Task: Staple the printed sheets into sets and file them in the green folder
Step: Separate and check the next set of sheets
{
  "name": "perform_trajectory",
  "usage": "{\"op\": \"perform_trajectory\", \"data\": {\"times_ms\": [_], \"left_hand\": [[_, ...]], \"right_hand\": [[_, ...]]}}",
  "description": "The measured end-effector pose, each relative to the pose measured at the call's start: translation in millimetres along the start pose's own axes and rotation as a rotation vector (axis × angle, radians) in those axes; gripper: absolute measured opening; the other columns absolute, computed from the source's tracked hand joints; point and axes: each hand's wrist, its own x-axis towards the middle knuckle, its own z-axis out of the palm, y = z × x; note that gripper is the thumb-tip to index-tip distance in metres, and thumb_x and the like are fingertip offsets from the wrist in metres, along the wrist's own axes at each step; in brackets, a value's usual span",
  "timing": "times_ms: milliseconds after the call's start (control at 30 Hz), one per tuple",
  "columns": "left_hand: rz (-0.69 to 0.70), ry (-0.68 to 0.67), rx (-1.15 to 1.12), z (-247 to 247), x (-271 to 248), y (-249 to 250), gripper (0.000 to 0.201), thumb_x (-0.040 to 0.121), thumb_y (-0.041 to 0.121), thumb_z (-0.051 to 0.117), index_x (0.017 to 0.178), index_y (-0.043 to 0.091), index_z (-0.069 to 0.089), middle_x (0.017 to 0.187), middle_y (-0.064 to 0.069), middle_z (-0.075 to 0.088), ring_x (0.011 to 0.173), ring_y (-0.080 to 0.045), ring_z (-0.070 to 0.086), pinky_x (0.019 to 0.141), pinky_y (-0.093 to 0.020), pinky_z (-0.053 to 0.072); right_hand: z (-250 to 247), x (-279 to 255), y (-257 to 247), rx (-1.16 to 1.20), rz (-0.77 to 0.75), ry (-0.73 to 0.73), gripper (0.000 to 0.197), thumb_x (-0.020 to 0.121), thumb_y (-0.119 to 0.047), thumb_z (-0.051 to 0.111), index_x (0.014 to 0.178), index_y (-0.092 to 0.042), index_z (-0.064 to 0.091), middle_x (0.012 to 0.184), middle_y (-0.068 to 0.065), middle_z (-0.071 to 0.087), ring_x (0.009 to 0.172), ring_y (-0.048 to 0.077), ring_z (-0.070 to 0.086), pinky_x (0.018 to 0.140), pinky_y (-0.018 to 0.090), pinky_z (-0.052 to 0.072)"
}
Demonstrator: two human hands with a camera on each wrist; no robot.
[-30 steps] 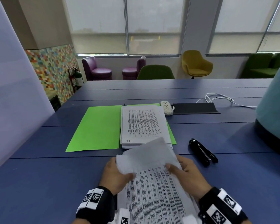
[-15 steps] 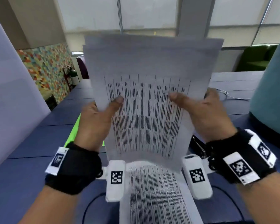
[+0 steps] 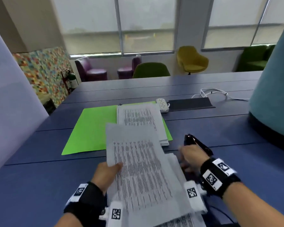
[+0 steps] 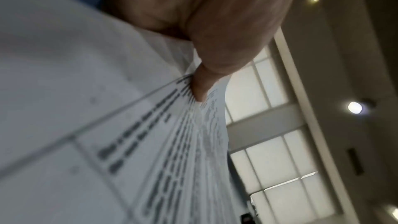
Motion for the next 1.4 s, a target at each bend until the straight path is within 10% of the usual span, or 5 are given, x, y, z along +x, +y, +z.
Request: {"op": "perform_trajectory", "data": {"times_ms": [267,600,867,1133,1400], "left_hand": [[-0.03,0.026,0.122,5,5,-20,0.012,0.091,0.017,0.067,0.08,0.018,0.064,0.086,-0.006,0.066,0.077,-0.021,0.059,0.067,-0.027,0.043],[-0.027,0.03,0.092,3,4,-25,0.012,0.09,0.023,0.068,0.079,0.018,0.067,0.092,-0.013,0.072,0.081,-0.025,0.064,0.075,-0.032,0.049],[-0.002,0.062,0.069,5,2,-24,0.015,0.091,0.021,0.067,0.077,0.024,0.065,0.087,-0.002,0.072,0.086,-0.021,0.066,0.074,-0.029,0.05],[0.001,0.064,0.075,7,7,-30,0.009,0.09,0.019,0.068,0.09,0.011,0.072,0.09,-0.007,0.074,0.088,-0.026,0.069,0.084,-0.038,0.053],[-0.011,0.051,0.008,4,8,-29,0.004,0.09,0.019,0.068,0.088,0.016,0.069,0.095,-0.01,0.074,0.094,-0.029,0.068,0.075,-0.031,0.05]], "right_hand": [[21,7,31,-0.363,0.059,0.014,0.031,0.061,-0.026,0.081,0.061,-0.012,0.053,0.051,-0.001,0.047,0.05,0.017,0.048,0.051,0.021,0.038],[19,3,25,-0.11,0.086,-0.124,0.02,0.081,-0.017,0.077,0.095,-0.005,0.069,0.103,0.018,0.07,0.091,0.025,0.063,0.089,0.04,0.056],[40,-5,30,-0.089,-0.111,0.013,0.008,0.076,-0.003,0.068,0.078,-0.009,0.074,0.076,0.004,0.075,0.069,0.019,0.07,0.065,0.033,0.058],[29,24,33,-0.055,0.116,-0.166,0.06,0.05,-0.036,0.08,0.098,-0.001,0.071,0.112,0.016,0.072,0.108,0.033,0.068,0.095,0.041,0.056],[12,24,60,-0.026,0.069,-0.164,0.011,0.087,-0.008,0.067,0.078,-0.004,0.069,0.076,0.01,0.068,0.076,0.026,0.062,0.073,0.038,0.052]]}}
